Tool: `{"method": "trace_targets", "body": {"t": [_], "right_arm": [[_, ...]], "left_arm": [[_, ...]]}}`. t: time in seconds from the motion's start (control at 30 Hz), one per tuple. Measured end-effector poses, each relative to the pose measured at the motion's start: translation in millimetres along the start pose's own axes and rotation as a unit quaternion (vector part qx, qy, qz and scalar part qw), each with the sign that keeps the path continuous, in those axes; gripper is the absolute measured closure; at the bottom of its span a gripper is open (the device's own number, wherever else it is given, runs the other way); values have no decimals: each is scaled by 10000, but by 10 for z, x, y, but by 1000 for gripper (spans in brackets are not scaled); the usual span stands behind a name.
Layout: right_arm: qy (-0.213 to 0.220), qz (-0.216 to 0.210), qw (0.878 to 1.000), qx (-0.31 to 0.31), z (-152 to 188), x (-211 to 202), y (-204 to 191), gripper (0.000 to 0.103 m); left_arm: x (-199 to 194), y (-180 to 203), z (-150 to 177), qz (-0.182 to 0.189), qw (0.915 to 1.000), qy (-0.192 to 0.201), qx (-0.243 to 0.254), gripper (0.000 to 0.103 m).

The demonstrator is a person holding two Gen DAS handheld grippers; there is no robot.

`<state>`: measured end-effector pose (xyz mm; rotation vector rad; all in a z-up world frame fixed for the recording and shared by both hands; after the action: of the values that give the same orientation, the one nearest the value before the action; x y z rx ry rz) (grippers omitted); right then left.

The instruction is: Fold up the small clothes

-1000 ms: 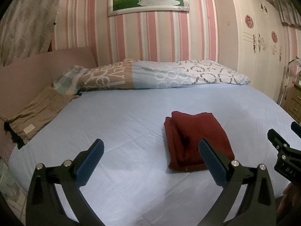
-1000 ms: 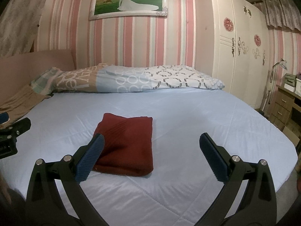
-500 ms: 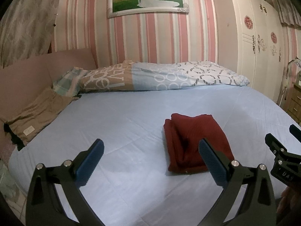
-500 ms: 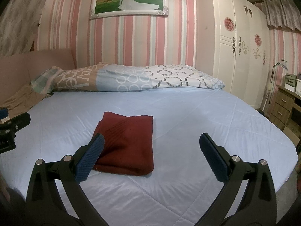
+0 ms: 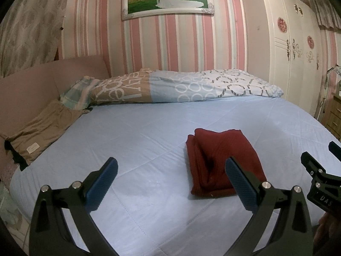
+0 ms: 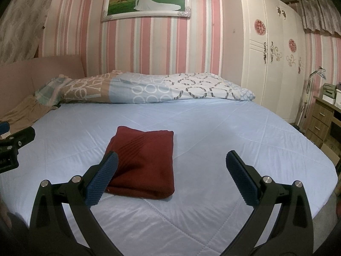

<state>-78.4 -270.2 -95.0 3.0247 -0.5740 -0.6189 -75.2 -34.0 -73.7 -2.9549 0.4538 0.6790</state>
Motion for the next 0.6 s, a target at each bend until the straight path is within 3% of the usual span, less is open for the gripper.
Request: {"method": "trace_targets", "body": {"t": [0.6], "right_arm": [[-30, 6, 10000, -23, 25, 30, -11, 3]], "left_arm": [[44, 11, -27, -95, 9999, 11, -40, 2]]}}
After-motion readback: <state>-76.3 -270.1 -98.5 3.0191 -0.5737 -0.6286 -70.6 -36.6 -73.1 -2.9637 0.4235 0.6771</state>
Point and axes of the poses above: each gripper's, at about its wrist camera, not at the fingertips, and x roughly the way its jaws point, y to its right, z to its underside, the point moved 4 cm from there along x, roughly the way its jaws point, and after that the axes turned 8 degrees about z, right-handed, at the moved point
